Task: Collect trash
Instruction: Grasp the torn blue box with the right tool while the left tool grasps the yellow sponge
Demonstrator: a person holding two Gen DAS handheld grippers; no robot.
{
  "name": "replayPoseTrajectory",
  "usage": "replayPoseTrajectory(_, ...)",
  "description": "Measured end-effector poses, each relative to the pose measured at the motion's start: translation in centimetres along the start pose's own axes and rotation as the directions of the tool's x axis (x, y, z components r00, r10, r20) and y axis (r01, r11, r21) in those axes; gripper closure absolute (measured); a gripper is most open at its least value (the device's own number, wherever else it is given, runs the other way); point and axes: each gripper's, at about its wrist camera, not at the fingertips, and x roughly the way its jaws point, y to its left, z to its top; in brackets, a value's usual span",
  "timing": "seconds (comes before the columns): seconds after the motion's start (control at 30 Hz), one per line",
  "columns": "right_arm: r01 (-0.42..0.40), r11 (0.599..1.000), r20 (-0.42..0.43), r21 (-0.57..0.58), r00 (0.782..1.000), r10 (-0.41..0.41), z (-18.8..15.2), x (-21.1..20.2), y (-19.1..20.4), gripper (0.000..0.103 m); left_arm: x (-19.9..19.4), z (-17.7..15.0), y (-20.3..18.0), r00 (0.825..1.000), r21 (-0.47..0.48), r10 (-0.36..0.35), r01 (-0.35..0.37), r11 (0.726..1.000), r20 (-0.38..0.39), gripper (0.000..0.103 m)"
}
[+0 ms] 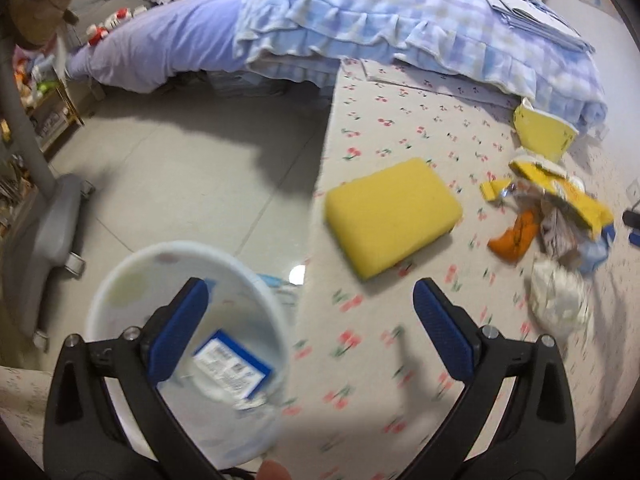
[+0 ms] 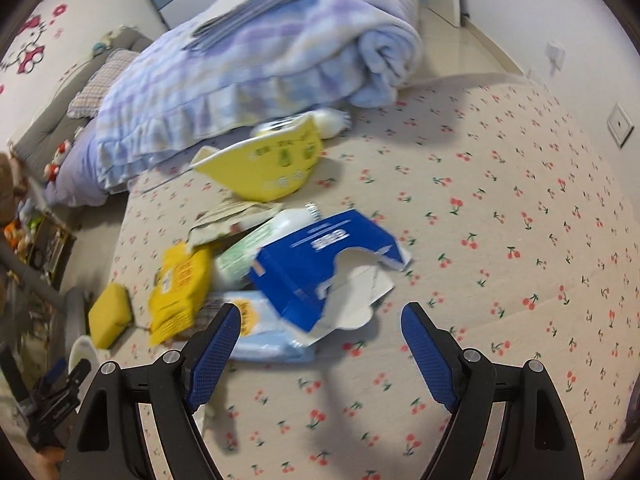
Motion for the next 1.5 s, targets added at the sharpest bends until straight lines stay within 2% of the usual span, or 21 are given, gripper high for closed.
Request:
replayPoseTrajectory(0.17,-0.013,0.995,-0.021,0.099,1.000,0.016,1.4,1.5,-1.8,0.019,1.7,1.1,-0.6,0.997,-0.118,-0.075,0.073,0.990,-0.018,0.001)
replayPoseTrajectory(0.23,-0.029,0.989,-0.037,0.147,0.999,0.034,1.8,2.2,-2.3,0.019,2.2,1.3,-0.7,0.994,-0.173,-0.106,0.102,0.980,-0.012,0.005)
replayPoseTrajectory(0.33,-0.043,0.982,-0.038,0.183,0.998,0.051,2.4,2.9,-2.3,0.019,2.8,1.6,-1.0,0.991,-0.214,-0.136,0.131,0.968,-0.007,0.016)
replayPoseTrajectory(0.47,-0.062,0.981,-0.010,0.186,0.998,0.065,3.0,3.4,-1.3,0.018,3.3,2.0,-1.3,0.984,-0.249,-0.179,0.175,0.953,0.007,0.036)
replayPoseTrajectory(0.53,-0.067,0.981,-0.010,0.181,0.998,0.070,3.3,4.1,-0.7,0.016,3.5,2.0,-1.5,0.982,-0.259,-0.187,0.182,0.949,0.006,0.039)
replayPoseTrajectory(0.83,-0.014,0.988,-0.069,0.155,0.997,0.025,2.9,7.1,-0.1,0.013,3.1,1.9,-1.7,0.985,-0.218,-0.173,0.169,0.961,0.001,0.048)
replayPoseTrajectory(0.97,-0.025,0.985,-0.063,0.169,0.997,0.036,2.7,6.8,-1.2,0.013,2.7,1.8,-1.6,0.979,-0.220,-0.203,0.194,0.956,-0.018,0.053)
replayPoseTrajectory(1.17,-0.070,0.979,-0.092,0.191,0.992,0.089,2.1,6.2,-2.3,0.016,1.7,1.1,-1.5,0.968,-0.223,-0.250,0.238,0.945,-0.026,0.068)
replayPoseTrajectory(1.37,-0.121,0.969,-0.120,0.217,0.981,0.150,1.2,4.9,-3.1,0.017,0.5,0.3,-1.7,0.960,-0.202,-0.278,0.267,0.942,-0.028,0.069)
replayPoseTrajectory(1.5,-0.126,0.975,-0.099,0.182,0.984,0.145,0.9,2.9,-3.1,0.017,-0.7,-0.1,-1.6,0.955,-0.190,-0.296,0.288,0.938,-0.015,0.069)
